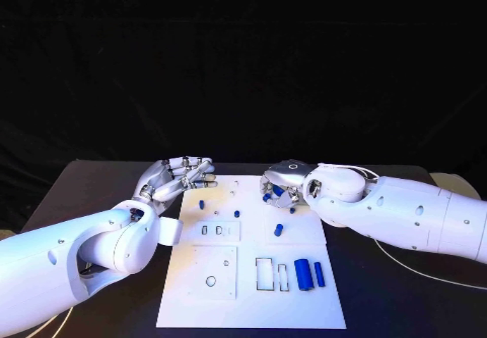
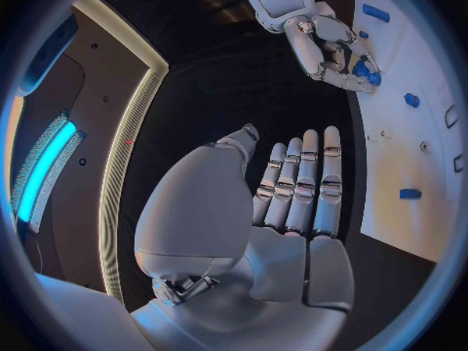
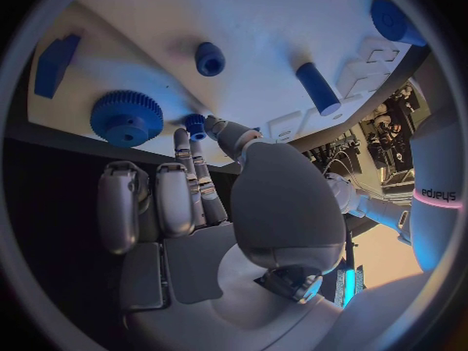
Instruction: Assemble the parts on the task board
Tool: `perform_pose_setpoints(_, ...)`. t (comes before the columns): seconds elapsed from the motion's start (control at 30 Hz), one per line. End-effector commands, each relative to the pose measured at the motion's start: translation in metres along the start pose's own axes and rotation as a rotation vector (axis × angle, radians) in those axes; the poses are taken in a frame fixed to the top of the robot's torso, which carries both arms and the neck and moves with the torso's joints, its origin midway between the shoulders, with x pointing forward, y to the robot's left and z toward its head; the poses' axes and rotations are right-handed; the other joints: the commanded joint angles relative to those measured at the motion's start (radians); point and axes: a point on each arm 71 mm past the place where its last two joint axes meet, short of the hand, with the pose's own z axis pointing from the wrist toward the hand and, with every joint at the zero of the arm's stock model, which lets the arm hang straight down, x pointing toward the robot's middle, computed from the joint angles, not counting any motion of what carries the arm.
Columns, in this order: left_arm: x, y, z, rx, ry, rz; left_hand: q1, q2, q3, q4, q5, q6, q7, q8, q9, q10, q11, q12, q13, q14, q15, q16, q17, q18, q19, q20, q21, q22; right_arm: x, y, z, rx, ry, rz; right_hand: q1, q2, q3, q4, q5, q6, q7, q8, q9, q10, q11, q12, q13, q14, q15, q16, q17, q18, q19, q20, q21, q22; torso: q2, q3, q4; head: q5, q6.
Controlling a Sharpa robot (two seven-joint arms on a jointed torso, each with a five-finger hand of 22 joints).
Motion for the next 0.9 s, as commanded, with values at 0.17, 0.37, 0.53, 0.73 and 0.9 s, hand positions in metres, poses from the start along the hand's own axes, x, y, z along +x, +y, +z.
perform_pose_setpoints(0.17, 0.002, -0.001, 0.001, 0.000, 0.018, -0.015, -0.004, -0.006, 0.004, 0.003, 0.003, -0.002, 0.013, -0.003, -0.001, -0.002, 0.002, -0.005, -0.001, 0.007, 0.001, 0.002, 0.001, 0.013, 0.007, 0.002, 0.002, -0.002, 0.002, -0.001, 0.002, 0.013, 0.014, -0.031, 0.014, 0.008, 0.033, 0.002, -0.013, 0.018, -0.004, 0.011, 0.009, 0.023, -0.005, 0.005, 0.003, 0.036, -0.002, 0.014, 0.010, -0.017, 0.011, -0.003, 0.017, 0.026, 0.005, 0.0008, 0.0033, -0.001, -0.004)
perform_pose_setpoints(0.37, 0.002, -0.001, 0.001, -0.003, 0.019, -0.016, -0.005, -0.006, 0.004, 0.004, 0.003, -0.002, 0.013, -0.003, -0.001, -0.002, 0.003, -0.006, -0.001, 0.007, 0.001, 0.002, 0.002, 0.013, 0.007, 0.001, 0.002, -0.002, 0.002, 0.000, 0.004, 0.012, 0.014, -0.033, 0.027, 0.026, 0.062, 0.000, -0.023, 0.049, -0.019, 0.035, 0.031, 0.055, -0.017, 0.008, 0.008, 0.036, -0.011, 0.026, 0.019, -0.022, 0.025, -0.010, 0.037, 0.059, 0.007, 0.0006, 0.0035, 0.001, -0.007)
perform_pose_setpoints(0.53, 0.002, 0.000, 0.001, -0.005, 0.020, -0.017, -0.006, -0.005, 0.005, 0.004, 0.003, -0.003, 0.013, -0.004, -0.002, -0.003, 0.003, -0.008, -0.001, 0.006, 0.002, 0.002, 0.002, 0.013, 0.008, 0.001, 0.001, -0.003, 0.000, 0.001, 0.005, 0.013, -0.016, -0.033, 0.033, 0.040, 0.070, -0.002, -0.034, 0.074, -0.033, 0.061, 0.054, 0.084, -0.029, 0.013, 0.015, 0.036, -0.020, 0.032, 0.021, -0.026, 0.033, -0.018, 0.048, 0.077, 0.007, 0.0004, 0.0038, 0.001, -0.007)
perform_pose_setpoints(0.73, 0.001, 0.000, 0.001, -0.008, 0.018, -0.017, -0.007, -0.004, 0.006, 0.005, 0.003, -0.004, 0.014, -0.005, -0.002, -0.004, 0.003, -0.009, -0.001, 0.006, 0.002, 0.002, 0.003, 0.013, 0.008, 0.001, 0.001, -0.003, -0.005, 0.002, 0.001, 0.015, -0.087, -0.026, 0.039, 0.048, 0.075, -0.007, -0.035, 0.081, -0.039, 0.078, 0.073, 0.098, -0.035, 0.012, 0.018, 0.037, -0.026, 0.036, 0.023, -0.028, 0.038, -0.024, 0.056, 0.090, 0.009, 0.0002, 0.0049, 0.001, -0.002)
perform_pose_setpoints(0.9, 0.000, 0.000, 0.001, -0.009, 0.015, -0.018, -0.006, -0.003, 0.006, 0.005, 0.003, -0.004, 0.014, -0.005, -0.002, -0.005, 0.004, -0.010, -0.002, 0.006, 0.002, 0.001, 0.003, 0.013, 0.008, 0.001, 0.001, -0.003, -0.017, 0.006, 0.000, 0.016, -0.201, -0.012, 0.042, 0.048, 0.078, -0.010, -0.035, 0.082, -0.039, 0.081, 0.078, 0.099, -0.036, 0.010, 0.019, 0.037, -0.027, 0.037, 0.025, -0.029, 0.040, -0.025, 0.058, 0.095, 0.009, -0.0004, 0.0047, 0.002, 0.003)
